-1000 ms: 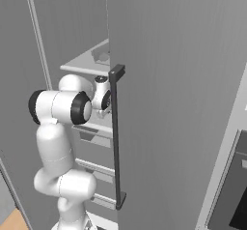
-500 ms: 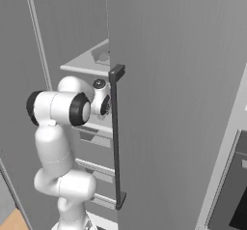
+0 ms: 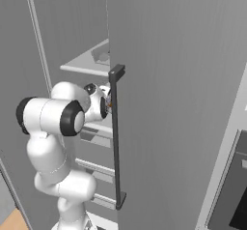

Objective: Take the meat container that has the chicken drumstick and place it on the second highest rack of the freezer. Then take the vegetable container that has the garlic and eggplant and place it on the highest rack of the freezer.

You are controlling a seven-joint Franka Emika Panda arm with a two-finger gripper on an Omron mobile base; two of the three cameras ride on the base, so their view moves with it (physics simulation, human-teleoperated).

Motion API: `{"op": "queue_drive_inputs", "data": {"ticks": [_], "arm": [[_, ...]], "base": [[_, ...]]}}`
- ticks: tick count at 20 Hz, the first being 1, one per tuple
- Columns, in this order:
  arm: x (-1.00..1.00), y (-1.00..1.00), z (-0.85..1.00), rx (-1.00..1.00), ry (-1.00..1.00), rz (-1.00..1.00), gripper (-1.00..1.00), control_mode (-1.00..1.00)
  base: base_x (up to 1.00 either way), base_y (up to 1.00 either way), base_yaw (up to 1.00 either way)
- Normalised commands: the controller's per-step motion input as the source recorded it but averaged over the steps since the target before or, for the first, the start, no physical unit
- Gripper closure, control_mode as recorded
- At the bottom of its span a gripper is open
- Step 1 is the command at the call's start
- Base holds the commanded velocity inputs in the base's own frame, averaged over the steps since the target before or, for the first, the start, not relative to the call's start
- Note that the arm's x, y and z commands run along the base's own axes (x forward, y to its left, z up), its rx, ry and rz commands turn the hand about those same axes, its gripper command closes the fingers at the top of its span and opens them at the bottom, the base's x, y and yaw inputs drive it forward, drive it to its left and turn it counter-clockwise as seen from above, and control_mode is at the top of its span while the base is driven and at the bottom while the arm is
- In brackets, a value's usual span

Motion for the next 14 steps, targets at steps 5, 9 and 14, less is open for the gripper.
{"op": "queue_drive_inputs", "data": {"ticks": [5,9,14], "arm": [[-0.53,0.14,0.97,0.00,0.00,0.00,-1.00,-1.00],[-0.57,0.00,1.00,0.06,0.00,0.00,-1.00,-1.00],[-0.76,0.00,0.99,0.04,0.03,0.00,-1.00,-1.00]], "base": [[0.00,0.00,0.00],[0.00,0.00,0.00],[0.00,0.00,0.00]]}}
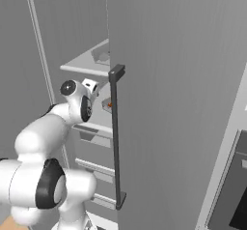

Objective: Take the meat container that has the chicken drumstick and place it on the second highest rack of the freezer. Then take the vegetable container that has the garlic and eggplant and place it on the highest rack of the freezer.

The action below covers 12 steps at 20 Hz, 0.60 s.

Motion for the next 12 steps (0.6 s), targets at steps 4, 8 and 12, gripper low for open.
{"op": "queue_drive_inputs", "data": {"ticks": [4,8,12], "arm": [[-0.67,0.00,1.00,0.01,0.20,0.00,-1.00,-1.00],[-0.97,0.00,0.47,0.00,0.14,0.00,-1.00,-1.00],[-0.98,0.00,0.35,0.00,0.02,0.00,-1.00,-1.00]], "base": [[0.00,0.00,0.00],[0.00,0.00,0.00],[0.00,0.00,0.00]]}}
